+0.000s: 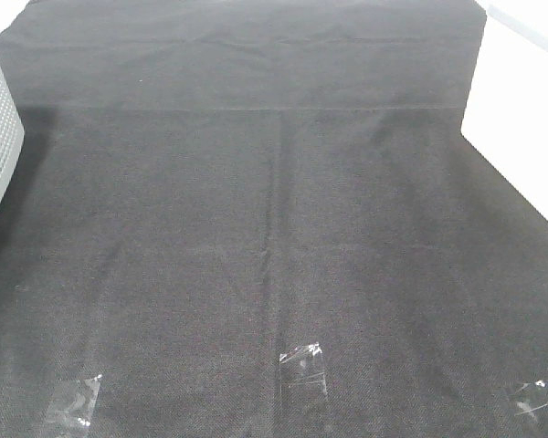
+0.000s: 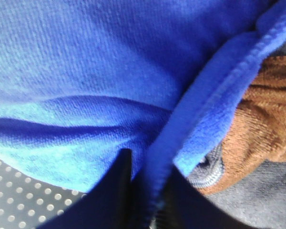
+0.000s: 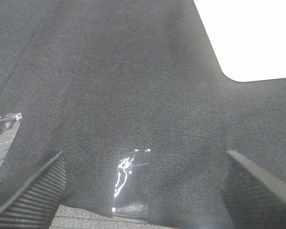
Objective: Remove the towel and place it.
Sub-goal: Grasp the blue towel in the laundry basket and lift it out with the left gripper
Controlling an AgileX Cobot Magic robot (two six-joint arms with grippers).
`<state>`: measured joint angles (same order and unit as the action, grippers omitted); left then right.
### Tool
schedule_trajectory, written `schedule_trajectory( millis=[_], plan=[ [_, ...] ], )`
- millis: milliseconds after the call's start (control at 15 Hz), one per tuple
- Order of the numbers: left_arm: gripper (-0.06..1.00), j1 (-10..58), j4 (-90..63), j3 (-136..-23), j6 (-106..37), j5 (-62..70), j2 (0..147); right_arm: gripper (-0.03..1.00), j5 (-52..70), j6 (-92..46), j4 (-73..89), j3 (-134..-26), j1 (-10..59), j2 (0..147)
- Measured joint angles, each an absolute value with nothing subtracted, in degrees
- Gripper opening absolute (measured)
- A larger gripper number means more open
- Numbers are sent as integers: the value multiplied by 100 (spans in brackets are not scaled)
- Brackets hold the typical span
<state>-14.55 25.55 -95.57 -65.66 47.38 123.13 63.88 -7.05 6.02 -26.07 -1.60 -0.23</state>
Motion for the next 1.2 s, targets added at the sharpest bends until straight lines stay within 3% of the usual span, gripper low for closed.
schedule_trajectory(
  millis=[67,133,733,1200],
  plan=[
    [1,-1455,2676,-9586,-6555,4836,12313,83,6388,-705,602,-2607,-160,-23],
    [0,-1455,2779,-9631,-6555,4950,12313,83,6388,-705,602,-2607,-160,-23],
    [0,-1352,2653,-9700,-5334,5409,10588,83,6388,-705,602,-2607,-160,-23],
    [0,-1312,2384,-9700,-5197,5374,9173,83,6388,-705,602,-2607,-160,-23]
  ],
)
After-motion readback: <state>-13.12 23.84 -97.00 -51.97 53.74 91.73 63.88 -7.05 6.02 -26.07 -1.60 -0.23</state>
